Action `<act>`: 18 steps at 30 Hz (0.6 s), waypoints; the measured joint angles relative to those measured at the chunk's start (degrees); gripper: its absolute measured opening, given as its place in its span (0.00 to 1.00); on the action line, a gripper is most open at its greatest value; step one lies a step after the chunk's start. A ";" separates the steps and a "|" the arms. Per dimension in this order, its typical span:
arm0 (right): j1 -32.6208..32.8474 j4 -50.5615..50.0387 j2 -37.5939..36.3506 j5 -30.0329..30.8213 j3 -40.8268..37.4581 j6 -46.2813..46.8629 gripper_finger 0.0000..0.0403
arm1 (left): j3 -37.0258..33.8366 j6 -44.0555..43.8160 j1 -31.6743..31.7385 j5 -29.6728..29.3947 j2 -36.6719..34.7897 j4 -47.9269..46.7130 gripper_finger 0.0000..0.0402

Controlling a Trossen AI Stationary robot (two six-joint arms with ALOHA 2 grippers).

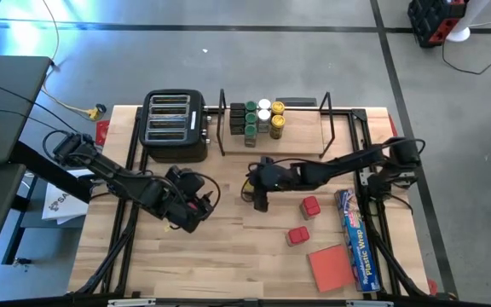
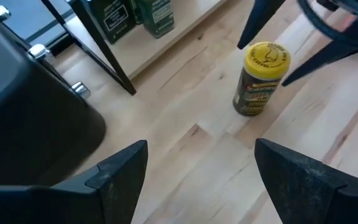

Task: Shelf spices
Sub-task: Put the yellow seasoning bottle on the shelf aligned with the other yellow seasoning bottles

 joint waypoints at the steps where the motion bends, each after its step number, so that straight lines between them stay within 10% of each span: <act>1: -0.29 -0.06 0.60 0.03 0.00 0.36 0.72 | -0.08 0.01 0.00 -0.02 0.00 -0.15 0.73; 18: -1.10 -3.83 1.89 1.31 -0.01 6.98 0.53 | -0.06 0.08 0.02 -1.06 0.00 0.02 0.73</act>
